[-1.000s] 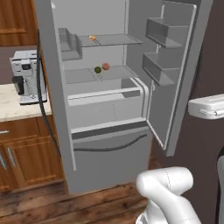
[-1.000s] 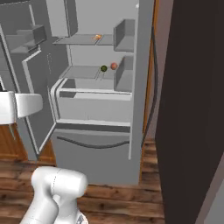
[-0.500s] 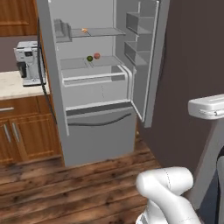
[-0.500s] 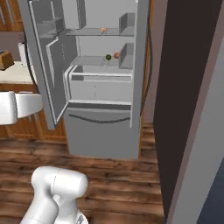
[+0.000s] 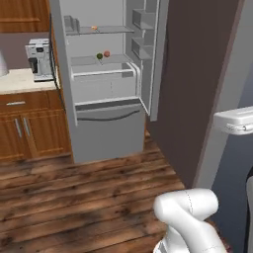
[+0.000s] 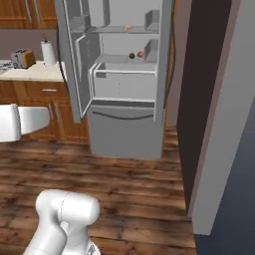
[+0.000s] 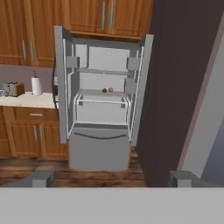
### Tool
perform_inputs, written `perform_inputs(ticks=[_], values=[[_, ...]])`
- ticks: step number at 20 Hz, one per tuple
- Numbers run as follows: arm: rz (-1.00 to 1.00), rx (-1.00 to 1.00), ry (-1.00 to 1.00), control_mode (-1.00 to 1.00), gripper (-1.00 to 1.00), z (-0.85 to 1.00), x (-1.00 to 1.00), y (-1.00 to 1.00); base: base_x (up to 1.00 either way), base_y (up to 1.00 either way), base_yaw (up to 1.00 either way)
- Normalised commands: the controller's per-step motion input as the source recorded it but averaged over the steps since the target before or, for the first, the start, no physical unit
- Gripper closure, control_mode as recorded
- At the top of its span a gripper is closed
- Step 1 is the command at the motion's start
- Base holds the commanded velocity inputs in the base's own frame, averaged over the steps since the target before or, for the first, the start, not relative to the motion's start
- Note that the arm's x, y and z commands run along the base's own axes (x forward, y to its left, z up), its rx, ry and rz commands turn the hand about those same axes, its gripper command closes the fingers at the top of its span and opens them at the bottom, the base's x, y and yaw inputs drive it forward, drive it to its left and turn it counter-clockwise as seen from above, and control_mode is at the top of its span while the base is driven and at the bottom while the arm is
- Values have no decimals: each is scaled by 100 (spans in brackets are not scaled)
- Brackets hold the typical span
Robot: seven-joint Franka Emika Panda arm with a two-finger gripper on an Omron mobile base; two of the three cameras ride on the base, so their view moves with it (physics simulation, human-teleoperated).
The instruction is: Transport the chicken drumstick and lime to the fridge. Place the chicken drumstick on the rack containing meat and place the lime on the rack containing the vegetable, ensuring meats and vegetables are on different racks.
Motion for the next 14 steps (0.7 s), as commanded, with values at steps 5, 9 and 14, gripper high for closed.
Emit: perform_inputs(ticks=[5, 9, 14], values=[[0, 0, 0, 100, -100, 0, 0, 0, -100, 43, 2], [0, 0, 0, 100, -100, 0, 0, 0, -100, 10, 1], [0, 0, 0, 100, -100, 0, 0, 0, -100, 0, 1]])
